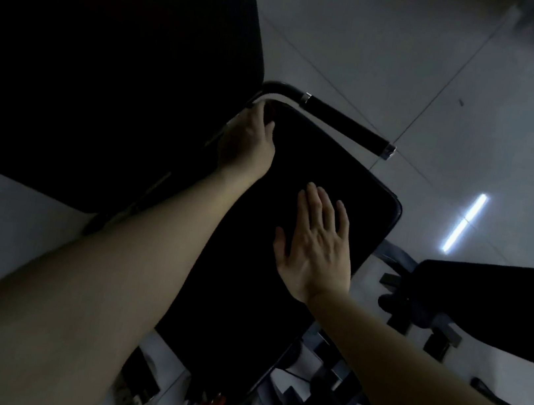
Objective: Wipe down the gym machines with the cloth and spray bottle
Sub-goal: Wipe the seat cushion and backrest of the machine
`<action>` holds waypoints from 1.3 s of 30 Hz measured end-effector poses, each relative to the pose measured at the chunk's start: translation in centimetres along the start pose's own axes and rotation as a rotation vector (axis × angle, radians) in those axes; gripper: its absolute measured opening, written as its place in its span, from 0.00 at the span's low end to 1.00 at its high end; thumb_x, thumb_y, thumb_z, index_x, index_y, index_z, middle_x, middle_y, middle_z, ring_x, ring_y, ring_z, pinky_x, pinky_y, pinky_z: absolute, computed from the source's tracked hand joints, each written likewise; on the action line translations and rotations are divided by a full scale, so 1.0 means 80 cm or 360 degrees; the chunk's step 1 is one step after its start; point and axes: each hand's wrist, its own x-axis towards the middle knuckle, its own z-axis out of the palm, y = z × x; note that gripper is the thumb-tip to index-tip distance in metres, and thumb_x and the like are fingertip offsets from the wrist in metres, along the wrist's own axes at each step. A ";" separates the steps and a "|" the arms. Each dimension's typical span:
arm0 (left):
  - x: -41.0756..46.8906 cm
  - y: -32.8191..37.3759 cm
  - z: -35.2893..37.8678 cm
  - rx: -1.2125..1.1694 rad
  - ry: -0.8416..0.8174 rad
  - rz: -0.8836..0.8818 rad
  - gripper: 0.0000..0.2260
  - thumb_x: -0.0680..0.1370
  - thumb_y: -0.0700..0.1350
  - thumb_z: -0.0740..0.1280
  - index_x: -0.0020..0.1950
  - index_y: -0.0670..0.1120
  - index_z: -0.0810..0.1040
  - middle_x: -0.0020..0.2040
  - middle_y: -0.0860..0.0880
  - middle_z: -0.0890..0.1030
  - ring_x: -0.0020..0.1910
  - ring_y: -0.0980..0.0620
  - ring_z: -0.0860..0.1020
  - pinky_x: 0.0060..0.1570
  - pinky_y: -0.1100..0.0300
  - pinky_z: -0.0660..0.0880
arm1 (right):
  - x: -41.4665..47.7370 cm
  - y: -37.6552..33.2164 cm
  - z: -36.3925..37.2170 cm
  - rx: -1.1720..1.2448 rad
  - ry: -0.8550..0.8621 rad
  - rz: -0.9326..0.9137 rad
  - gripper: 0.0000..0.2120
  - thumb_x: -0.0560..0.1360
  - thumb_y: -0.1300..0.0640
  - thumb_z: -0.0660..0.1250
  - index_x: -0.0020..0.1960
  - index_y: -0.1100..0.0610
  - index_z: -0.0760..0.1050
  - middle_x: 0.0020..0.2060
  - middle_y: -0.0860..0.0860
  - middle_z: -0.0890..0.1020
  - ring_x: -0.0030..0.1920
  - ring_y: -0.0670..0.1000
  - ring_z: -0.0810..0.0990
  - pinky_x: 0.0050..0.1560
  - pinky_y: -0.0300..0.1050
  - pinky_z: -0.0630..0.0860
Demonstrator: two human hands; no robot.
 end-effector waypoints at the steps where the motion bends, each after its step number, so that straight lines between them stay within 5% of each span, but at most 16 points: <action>1: -0.009 -0.004 0.002 0.0005 0.0013 -0.0002 0.22 0.86 0.50 0.54 0.79 0.45 0.62 0.76 0.43 0.69 0.74 0.44 0.68 0.69 0.50 0.66 | -0.003 0.001 0.000 -0.0002 -0.0007 0.0000 0.34 0.82 0.39 0.43 0.81 0.60 0.52 0.81 0.56 0.53 0.81 0.54 0.47 0.79 0.57 0.47; 7: 0.061 0.032 0.010 -0.0054 -0.0102 0.0132 0.18 0.85 0.51 0.57 0.67 0.42 0.75 0.65 0.40 0.78 0.64 0.40 0.76 0.61 0.52 0.71 | -0.001 0.007 0.006 0.0072 0.0014 -0.0023 0.35 0.82 0.38 0.42 0.81 0.58 0.52 0.81 0.54 0.52 0.81 0.52 0.45 0.79 0.56 0.47; 12: 0.079 0.051 0.014 0.0333 -0.0211 0.0453 0.17 0.81 0.54 0.59 0.60 0.46 0.81 0.60 0.41 0.82 0.59 0.38 0.78 0.58 0.49 0.74 | 0.002 0.011 0.008 0.0107 0.0076 -0.0012 0.34 0.82 0.38 0.46 0.80 0.58 0.56 0.80 0.54 0.55 0.81 0.52 0.48 0.79 0.56 0.49; 19: 0.006 0.007 0.003 0.0318 -0.0188 0.0856 0.21 0.84 0.46 0.58 0.77 0.43 0.68 0.75 0.40 0.70 0.76 0.41 0.65 0.76 0.50 0.58 | -0.001 0.011 0.010 0.0081 0.0129 -0.0005 0.33 0.81 0.38 0.49 0.79 0.58 0.59 0.80 0.54 0.57 0.80 0.53 0.52 0.79 0.56 0.51; 26: -0.122 -0.049 -0.020 0.0215 -0.0249 0.0845 0.21 0.83 0.43 0.62 0.77 0.43 0.68 0.72 0.40 0.72 0.74 0.39 0.66 0.76 0.48 0.60 | 0.000 0.010 0.009 0.0050 0.0191 0.0023 0.33 0.80 0.40 0.52 0.78 0.58 0.62 0.78 0.55 0.61 0.79 0.54 0.56 0.78 0.56 0.53; 33: -0.256 -0.112 -0.060 0.0309 -0.0397 0.0884 0.22 0.86 0.53 0.56 0.80 0.52 0.65 0.77 0.44 0.67 0.79 0.45 0.59 0.79 0.50 0.54 | -0.008 0.004 0.014 0.0106 0.0266 0.0041 0.30 0.81 0.44 0.50 0.78 0.59 0.62 0.78 0.55 0.62 0.79 0.54 0.57 0.79 0.55 0.52; 36: -0.246 -0.112 -0.053 0.0338 -0.0273 0.0725 0.22 0.86 0.55 0.55 0.80 0.60 0.61 0.82 0.44 0.55 0.81 0.43 0.53 0.78 0.42 0.54 | -0.008 0.005 0.014 0.0145 0.0298 0.0053 0.29 0.81 0.44 0.51 0.77 0.58 0.63 0.78 0.54 0.62 0.79 0.54 0.57 0.79 0.55 0.52; 39: -0.160 -0.058 -0.020 0.0363 -0.0096 0.0533 0.22 0.85 0.56 0.54 0.80 0.61 0.60 0.82 0.40 0.54 0.80 0.37 0.53 0.77 0.38 0.52 | -0.006 0.006 0.018 0.0139 0.0329 0.0031 0.28 0.82 0.44 0.51 0.77 0.58 0.63 0.78 0.54 0.63 0.79 0.53 0.57 0.79 0.54 0.52</action>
